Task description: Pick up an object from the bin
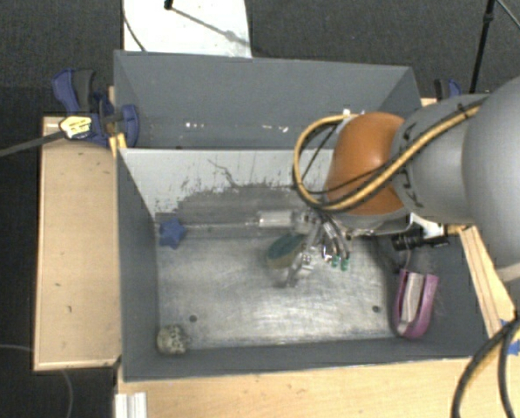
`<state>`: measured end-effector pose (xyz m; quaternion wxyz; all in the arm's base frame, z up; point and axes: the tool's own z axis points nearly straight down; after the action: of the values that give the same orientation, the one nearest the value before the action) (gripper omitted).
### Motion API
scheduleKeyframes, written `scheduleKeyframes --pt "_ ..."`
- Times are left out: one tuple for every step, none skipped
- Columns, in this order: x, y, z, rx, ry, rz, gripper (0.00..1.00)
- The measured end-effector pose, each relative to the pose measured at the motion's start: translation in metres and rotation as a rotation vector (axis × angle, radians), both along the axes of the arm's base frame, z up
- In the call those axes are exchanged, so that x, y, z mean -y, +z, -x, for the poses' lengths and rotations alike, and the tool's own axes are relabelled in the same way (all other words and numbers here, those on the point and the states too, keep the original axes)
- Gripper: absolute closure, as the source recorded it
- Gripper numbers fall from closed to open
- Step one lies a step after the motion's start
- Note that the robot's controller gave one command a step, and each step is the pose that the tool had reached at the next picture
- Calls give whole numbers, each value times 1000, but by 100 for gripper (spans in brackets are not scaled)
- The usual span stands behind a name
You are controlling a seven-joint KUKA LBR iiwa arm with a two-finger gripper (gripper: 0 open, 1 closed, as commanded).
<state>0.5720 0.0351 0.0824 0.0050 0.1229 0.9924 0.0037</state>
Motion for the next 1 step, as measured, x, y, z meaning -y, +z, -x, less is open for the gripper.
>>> scheduleKeyframes --pt "0 1 -1 8 4 0 100"
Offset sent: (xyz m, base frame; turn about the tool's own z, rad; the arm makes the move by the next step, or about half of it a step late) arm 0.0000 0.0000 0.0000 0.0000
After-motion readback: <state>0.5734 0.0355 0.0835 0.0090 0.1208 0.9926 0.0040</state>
